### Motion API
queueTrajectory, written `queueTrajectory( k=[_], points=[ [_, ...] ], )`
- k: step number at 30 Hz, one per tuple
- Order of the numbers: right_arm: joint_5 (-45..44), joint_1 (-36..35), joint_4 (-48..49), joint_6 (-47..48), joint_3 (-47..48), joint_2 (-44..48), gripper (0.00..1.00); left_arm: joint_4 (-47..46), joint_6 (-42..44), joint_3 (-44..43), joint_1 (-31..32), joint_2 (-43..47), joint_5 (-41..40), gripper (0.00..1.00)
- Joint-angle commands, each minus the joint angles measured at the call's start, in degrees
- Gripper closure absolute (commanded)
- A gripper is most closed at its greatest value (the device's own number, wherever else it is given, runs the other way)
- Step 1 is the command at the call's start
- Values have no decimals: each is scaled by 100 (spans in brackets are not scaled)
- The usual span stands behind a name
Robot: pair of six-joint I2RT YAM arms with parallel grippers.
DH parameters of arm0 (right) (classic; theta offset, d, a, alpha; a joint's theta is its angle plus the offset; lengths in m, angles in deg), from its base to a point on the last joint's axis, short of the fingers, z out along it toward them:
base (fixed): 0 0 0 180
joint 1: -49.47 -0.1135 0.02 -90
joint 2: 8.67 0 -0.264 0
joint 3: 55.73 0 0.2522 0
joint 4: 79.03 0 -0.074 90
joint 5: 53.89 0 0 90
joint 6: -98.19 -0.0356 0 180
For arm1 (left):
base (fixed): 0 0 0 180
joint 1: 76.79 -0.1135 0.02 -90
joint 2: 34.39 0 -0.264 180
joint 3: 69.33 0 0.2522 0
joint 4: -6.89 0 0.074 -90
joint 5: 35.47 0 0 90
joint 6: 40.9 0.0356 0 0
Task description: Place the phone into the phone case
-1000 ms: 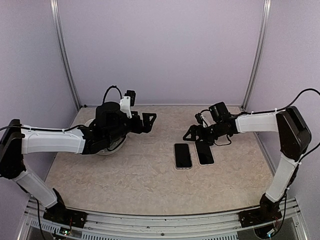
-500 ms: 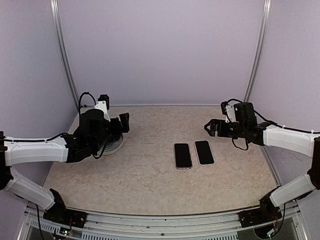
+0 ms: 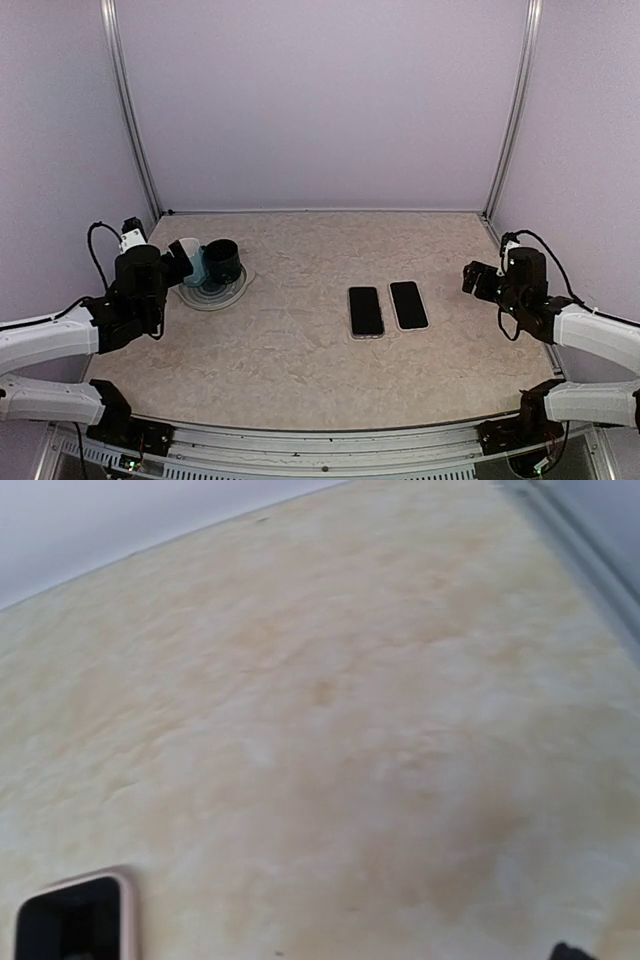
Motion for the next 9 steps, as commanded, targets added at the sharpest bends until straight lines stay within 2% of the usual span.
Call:
queueTrajectory(
  k=[1,9],
  points=[
    [-521,84,281,-157,-315,379,1,422,-467,342,-250,579,-318,1],
    [-353,103,427,-66,-426,503,1,969,-641,403,-569,667,-395,1]
  ],
)
